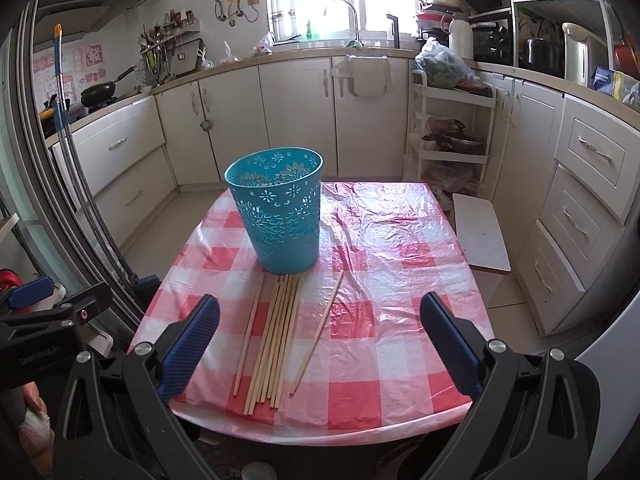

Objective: Organize utensils
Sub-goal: 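Move both tools toward the wooden sticks beside the teal basket, then close the left tool on a single wooden stick, then lift the stick with the left tool and drop it into the teal basket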

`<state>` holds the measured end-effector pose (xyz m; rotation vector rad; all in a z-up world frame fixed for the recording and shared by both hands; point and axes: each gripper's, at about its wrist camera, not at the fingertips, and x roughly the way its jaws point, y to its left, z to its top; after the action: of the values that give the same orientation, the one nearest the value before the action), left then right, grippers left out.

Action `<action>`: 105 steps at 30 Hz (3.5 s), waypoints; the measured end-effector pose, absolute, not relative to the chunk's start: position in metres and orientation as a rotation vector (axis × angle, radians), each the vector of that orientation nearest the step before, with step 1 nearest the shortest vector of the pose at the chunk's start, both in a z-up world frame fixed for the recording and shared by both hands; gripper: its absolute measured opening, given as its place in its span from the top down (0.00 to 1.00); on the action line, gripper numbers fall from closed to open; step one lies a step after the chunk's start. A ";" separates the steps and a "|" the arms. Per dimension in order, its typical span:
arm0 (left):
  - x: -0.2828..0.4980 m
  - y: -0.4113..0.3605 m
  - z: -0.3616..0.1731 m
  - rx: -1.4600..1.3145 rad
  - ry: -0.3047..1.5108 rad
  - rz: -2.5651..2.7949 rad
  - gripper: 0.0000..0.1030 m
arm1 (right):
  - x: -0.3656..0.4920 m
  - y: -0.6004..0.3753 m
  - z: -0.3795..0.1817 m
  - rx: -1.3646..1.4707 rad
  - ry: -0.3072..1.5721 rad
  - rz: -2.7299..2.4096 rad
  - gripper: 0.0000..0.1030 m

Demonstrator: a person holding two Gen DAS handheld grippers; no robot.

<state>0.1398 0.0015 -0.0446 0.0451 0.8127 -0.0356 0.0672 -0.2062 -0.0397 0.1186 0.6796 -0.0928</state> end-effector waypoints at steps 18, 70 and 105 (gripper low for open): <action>0.196 -0.006 -0.091 0.008 0.899 -0.023 0.07 | 0.113 -0.213 -0.082 0.098 0.784 -0.117 0.07; 0.292 -0.090 -0.206 0.093 1.092 -0.221 0.96 | 0.194 -0.239 -0.176 0.123 1.070 0.070 0.92; 0.395 -0.118 -0.006 -0.179 0.480 -0.212 0.95 | 0.185 -0.246 -0.180 0.173 1.014 0.101 0.92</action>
<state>0.3945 -0.1176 -0.0055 -0.1795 0.4800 -0.2121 0.1853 -0.2460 -0.1797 0.1735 1.0139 0.1011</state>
